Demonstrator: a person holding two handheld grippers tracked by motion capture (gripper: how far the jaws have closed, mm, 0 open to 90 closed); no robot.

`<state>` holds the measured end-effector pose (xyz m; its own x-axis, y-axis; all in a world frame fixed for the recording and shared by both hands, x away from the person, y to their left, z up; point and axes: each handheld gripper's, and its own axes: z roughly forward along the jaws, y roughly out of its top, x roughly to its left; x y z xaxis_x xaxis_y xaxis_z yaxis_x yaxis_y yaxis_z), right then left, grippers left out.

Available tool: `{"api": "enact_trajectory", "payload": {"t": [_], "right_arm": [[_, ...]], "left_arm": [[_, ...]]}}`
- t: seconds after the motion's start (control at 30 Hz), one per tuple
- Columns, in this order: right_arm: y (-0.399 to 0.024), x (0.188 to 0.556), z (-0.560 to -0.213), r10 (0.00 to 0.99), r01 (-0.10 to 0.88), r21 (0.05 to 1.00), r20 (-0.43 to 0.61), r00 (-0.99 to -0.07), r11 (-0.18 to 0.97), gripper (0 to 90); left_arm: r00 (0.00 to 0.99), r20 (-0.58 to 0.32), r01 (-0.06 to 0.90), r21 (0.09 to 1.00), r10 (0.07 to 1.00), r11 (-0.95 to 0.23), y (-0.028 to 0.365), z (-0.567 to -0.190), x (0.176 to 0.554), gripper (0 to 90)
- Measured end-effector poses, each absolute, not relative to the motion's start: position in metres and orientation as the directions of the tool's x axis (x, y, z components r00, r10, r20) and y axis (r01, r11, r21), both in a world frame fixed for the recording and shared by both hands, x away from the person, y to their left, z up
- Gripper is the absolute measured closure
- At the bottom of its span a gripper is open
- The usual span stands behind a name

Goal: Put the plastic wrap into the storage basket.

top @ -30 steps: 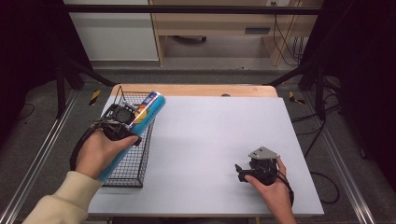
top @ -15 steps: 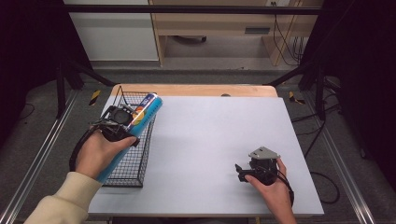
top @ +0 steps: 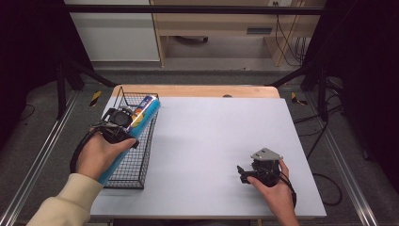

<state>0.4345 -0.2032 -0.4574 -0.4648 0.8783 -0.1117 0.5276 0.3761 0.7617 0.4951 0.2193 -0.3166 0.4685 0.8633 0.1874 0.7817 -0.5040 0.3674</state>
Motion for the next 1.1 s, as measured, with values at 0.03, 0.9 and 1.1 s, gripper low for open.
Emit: {"api": "enact_trajectory", "payload": {"t": [0.03, 0.9, 1.1], "right_arm": [[-0.203, 0.434, -0.457, 0.879, 0.529, 0.762, -0.108, -0.464, 0.373, 9.2], [-0.199, 0.432, -0.455, 0.869, 0.518, 0.769, -0.097, -0.485, 0.375, 9.1], [-0.199, 0.432, -0.456, 0.867, 0.518, 0.766, -0.099, -0.489, 0.380, 9.0]], "left_arm": [[0.468, 0.185, 0.784, 0.364, 0.864, -0.503, 0.220, -0.318, 0.495, 32.0], [0.425, 0.183, 0.820, 0.337, 0.886, -0.463, 0.231, -0.326, 0.495, 32.0], [0.426, 0.181, 0.822, 0.331, 0.886, -0.463, 0.230, -0.331, 0.495, 32.0]]}}
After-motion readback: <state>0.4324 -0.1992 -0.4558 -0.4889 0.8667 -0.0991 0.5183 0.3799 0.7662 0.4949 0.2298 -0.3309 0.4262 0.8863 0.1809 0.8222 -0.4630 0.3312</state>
